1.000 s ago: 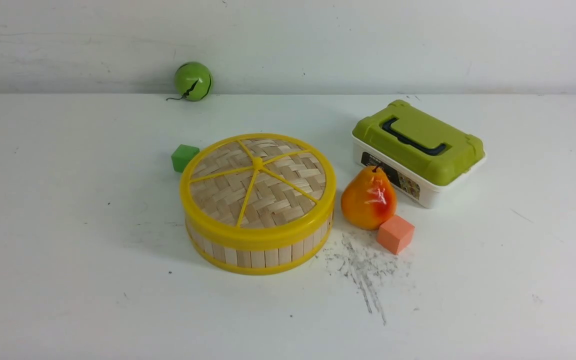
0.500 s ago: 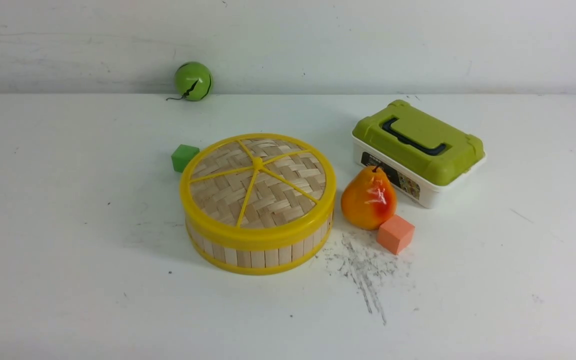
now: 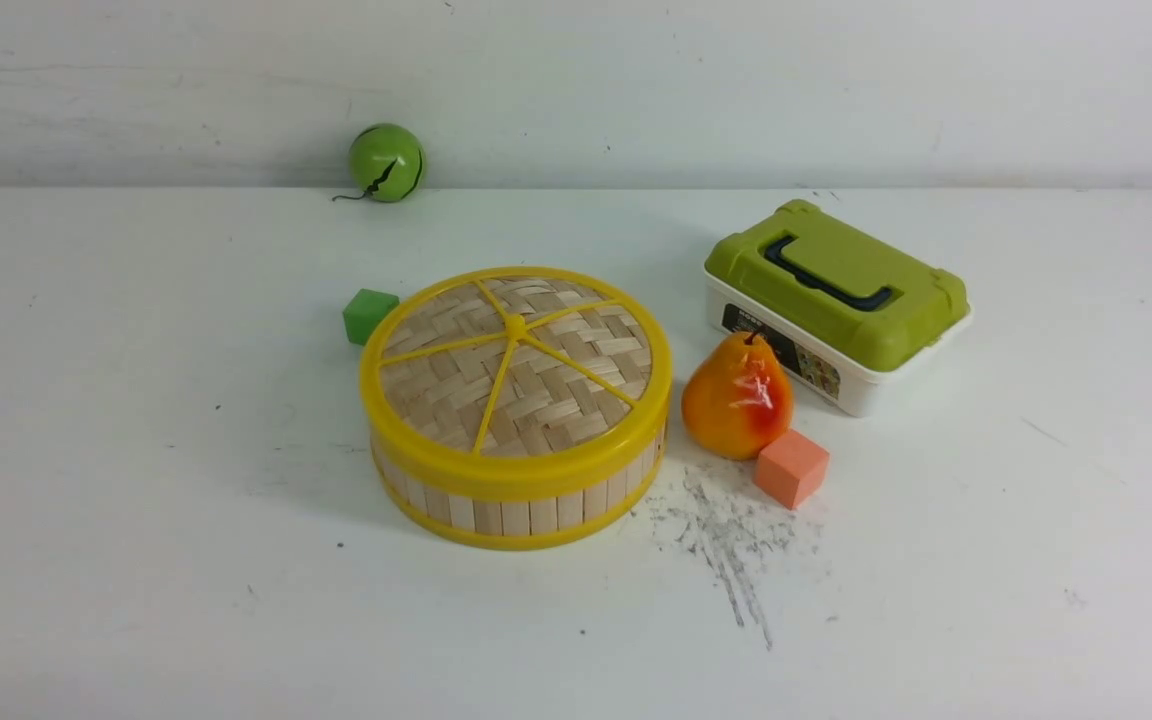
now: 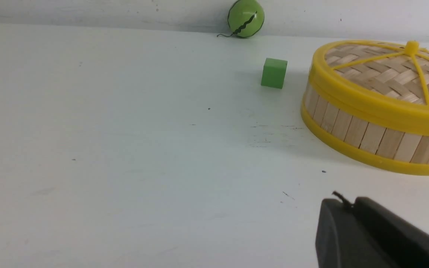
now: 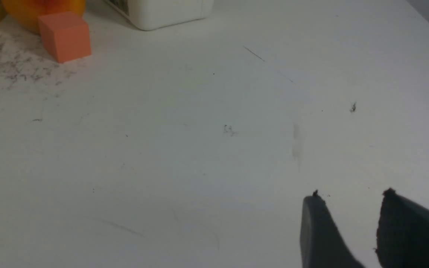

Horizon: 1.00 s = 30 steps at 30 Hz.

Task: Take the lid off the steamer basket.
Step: Use the left arm to lift the lid of the steamer

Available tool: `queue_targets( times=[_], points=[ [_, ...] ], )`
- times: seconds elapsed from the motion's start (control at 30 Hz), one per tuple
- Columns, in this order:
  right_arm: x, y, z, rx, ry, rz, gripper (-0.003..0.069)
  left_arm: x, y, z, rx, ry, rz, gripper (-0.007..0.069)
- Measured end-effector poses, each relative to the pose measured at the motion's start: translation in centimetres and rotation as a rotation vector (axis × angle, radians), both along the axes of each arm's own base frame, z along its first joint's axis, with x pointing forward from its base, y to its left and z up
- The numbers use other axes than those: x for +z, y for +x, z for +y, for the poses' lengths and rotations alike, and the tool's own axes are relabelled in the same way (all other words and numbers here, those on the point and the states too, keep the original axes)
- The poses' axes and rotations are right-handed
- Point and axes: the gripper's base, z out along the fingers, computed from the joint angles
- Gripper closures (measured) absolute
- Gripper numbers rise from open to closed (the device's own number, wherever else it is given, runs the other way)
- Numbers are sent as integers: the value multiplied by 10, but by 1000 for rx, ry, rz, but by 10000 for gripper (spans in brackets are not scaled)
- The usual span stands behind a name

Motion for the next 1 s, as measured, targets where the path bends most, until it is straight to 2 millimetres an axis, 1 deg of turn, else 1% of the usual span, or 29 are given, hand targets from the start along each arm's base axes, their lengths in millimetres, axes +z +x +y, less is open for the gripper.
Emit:
queue_targets(
  times=[0.27, 0.33, 0.53, 0.63, 0.77, 0.8, 0.83, 0.87, 0.93, 0.97, 1.0],
  points=[
    [0, 0, 0, 0, 0, 0, 419, 0, 0, 0, 0, 0, -5, 573],
    [0, 0, 0, 0, 0, 0, 419, 3, 0, 0, 1, -3, -36, 571],
    [0, 0, 0, 0, 0, 0, 419, 22, 0, 1, 8, -17, -244, 564],
    [0, 0, 0, 0, 0, 0, 419, 36, -2, 1, 13, -29, -395, 559],
    [0, 0, 0, 0, 0, 0, 419, 44, -5, 2, 16, -46, -489, 558],
    [0, 0, 0, 0, 0, 0, 419, 50, -7, 2, 11, -118, -551, 557],
    [0, 0, 0, 0, 0, 0, 419, 51, -8, 3, 9, -130, -571, 557],
    [0, 0, 0, 0, 0, 0, 419, 58, -11, 4, -8, -246, -646, 555],
    [0, 0, 0, 0, 0, 0, 419, 72, -18, 5, -58, -447, -741, 556],
    [0, 0, 0, 0, 0, 0, 419, 80, -21, 5, -78, -500, -766, 556],
    [0, 0, 0, 0, 0, 0, 419, 82, -21, 5, -83, -511, -770, 556]
  ],
)
